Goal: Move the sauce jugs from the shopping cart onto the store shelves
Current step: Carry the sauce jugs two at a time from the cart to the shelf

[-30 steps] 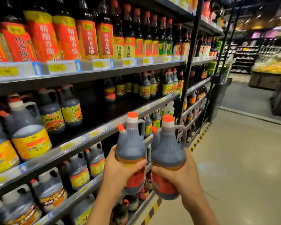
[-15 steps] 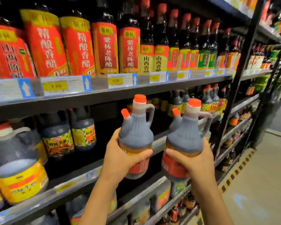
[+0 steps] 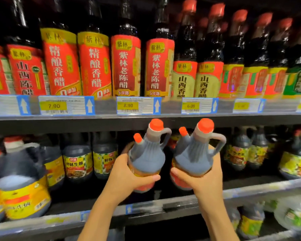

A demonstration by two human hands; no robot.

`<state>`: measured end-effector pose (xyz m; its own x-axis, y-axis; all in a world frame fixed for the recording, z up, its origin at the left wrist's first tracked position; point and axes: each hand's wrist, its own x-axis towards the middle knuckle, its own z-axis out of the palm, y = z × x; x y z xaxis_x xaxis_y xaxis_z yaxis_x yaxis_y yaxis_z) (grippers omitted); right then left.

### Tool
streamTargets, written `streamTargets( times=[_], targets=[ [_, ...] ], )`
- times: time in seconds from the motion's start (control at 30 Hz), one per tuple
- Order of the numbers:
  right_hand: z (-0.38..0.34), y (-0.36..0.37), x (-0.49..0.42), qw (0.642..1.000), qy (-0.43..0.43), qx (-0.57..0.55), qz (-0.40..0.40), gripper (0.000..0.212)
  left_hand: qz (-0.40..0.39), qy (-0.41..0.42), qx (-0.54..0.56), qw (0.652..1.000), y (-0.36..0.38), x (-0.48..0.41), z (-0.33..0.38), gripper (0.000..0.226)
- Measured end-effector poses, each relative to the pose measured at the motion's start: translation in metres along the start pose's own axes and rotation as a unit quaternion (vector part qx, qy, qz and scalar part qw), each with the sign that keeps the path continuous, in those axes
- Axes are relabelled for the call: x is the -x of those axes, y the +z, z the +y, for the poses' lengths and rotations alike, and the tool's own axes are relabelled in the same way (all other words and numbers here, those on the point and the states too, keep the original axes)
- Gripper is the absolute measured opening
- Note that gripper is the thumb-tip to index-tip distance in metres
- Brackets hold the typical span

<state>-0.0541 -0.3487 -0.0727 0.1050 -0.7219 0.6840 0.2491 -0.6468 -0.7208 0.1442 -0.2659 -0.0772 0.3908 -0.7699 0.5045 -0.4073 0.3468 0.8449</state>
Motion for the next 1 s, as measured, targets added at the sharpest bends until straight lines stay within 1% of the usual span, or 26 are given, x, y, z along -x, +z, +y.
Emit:
streamTargets(
  times=[0.17, 0.23, 0.33, 0.47, 0.63, 0.67, 0.77, 0.83, 0.9, 1.0],
  targets=[
    [0.032, -0.006, -0.017, 0.998, 0.018, -0.038, -0.056, 0.083, -0.015, -0.021, -0.031, 0.999, 0.007, -0.004, -0.014, 0.074],
    [0.044, -0.005, -0.018, 0.996, 0.033, -0.046, -0.069, 0.083, 0.003, -0.02, -0.046, 0.999, 0.008, -0.003, -0.017, 0.08],
    [0.062, 0.0, -0.014, 0.994, 0.066, -0.053, -0.067, 0.086, 0.022, -0.017, -0.079, 0.996, 0.008, -0.005, -0.024, 0.085],
    [0.079, 0.01, -0.014, 0.992, 0.099, -0.042, -0.072, 0.103, 0.051, -0.053, -0.066, 0.995, 0.005, -0.004, -0.038, 0.09],
    [0.089, 0.023, -0.019, 0.988, 0.127, -0.025, -0.081, 0.112, 0.021, -0.09, -0.043, 0.995, -0.001, -0.011, -0.044, 0.089],
    [0.091, 0.025, -0.019, 0.987, 0.136, -0.02, -0.082, 0.11, 0.016, -0.097, -0.038, 0.994, -0.001, -0.012, -0.044, 0.087],
    [0.096, 0.026, -0.019, 0.984, 0.159, -0.003, -0.084, 0.093, 0.02, -0.121, -0.019, 0.992, -0.004, -0.014, -0.047, 0.081],
    [0.099, 0.026, -0.02, 0.983, 0.165, 0.007, -0.083, 0.085, 0.014, -0.133, -0.009, 0.991, -0.005, -0.015, -0.05, 0.078],
    [0.101, 0.026, -0.021, 0.982, 0.172, 0.005, -0.081, 0.082, 0.009, -0.145, 0.003, 0.989, -0.007, -0.016, -0.052, 0.079],
    [0.097, 0.027, -0.025, 0.976, 0.197, -0.011, -0.096, 0.084, 0.005, -0.148, 0.01, 0.989, -0.01, -0.017, -0.054, 0.082]
  ],
)
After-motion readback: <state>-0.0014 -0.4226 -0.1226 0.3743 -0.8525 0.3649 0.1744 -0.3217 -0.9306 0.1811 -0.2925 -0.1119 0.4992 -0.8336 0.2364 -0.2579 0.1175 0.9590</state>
